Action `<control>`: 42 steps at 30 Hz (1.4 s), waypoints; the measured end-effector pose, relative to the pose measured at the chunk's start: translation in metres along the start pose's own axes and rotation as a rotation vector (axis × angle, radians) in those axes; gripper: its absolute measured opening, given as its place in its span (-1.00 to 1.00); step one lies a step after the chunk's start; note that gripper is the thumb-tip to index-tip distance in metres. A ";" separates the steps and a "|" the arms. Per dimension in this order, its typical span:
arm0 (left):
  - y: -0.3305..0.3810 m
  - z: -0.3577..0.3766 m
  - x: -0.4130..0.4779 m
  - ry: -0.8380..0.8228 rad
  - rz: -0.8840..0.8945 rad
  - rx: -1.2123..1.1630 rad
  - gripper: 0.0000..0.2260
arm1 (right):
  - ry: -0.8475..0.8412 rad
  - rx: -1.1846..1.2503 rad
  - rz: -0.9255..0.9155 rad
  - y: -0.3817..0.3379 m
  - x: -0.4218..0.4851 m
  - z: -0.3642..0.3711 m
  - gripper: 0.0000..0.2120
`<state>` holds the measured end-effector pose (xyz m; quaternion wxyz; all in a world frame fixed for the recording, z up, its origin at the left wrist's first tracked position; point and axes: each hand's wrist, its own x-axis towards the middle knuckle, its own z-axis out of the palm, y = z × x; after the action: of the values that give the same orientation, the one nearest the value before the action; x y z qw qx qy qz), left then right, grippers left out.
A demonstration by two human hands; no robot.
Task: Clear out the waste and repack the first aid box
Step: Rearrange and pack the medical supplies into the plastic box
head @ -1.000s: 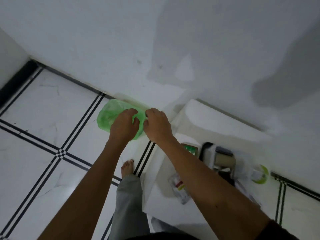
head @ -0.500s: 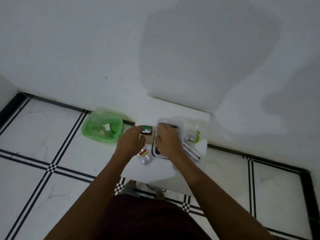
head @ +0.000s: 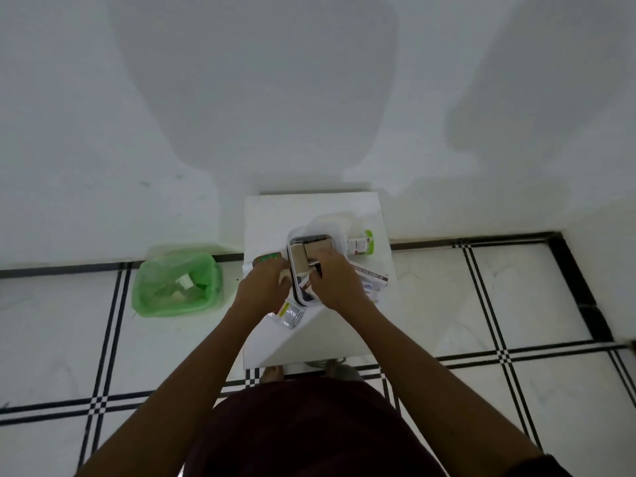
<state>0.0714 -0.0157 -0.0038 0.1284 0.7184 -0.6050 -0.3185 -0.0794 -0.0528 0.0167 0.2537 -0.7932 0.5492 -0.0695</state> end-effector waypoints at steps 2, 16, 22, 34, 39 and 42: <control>-0.005 0.000 0.006 -0.017 0.005 0.000 -0.69 | 0.011 0.026 0.009 0.003 0.003 0.003 -0.80; -0.036 0.009 0.071 0.008 -0.157 0.053 -0.71 | -0.042 0.045 0.067 0.078 0.077 -0.021 -0.65; -0.050 0.026 0.093 -0.070 -0.192 0.129 -0.68 | -0.023 0.003 0.157 0.113 0.105 -0.008 -0.56; -0.070 0.046 0.121 -0.174 -0.187 0.292 -0.72 | -0.237 -0.250 0.089 0.150 0.126 0.027 -0.53; -0.074 0.050 0.127 -0.163 -0.146 0.325 -0.72 | -0.253 -0.276 0.076 0.152 0.130 0.030 -0.42; -0.075 0.049 0.128 -0.160 -0.131 0.283 -0.72 | -0.240 -0.268 0.049 0.155 0.128 0.028 -0.44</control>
<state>0.1091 -0.1099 -0.1223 -0.0435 0.7395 -0.6040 -0.2938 -0.1485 -0.2015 -0.1034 0.2111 -0.8090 0.5383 0.1054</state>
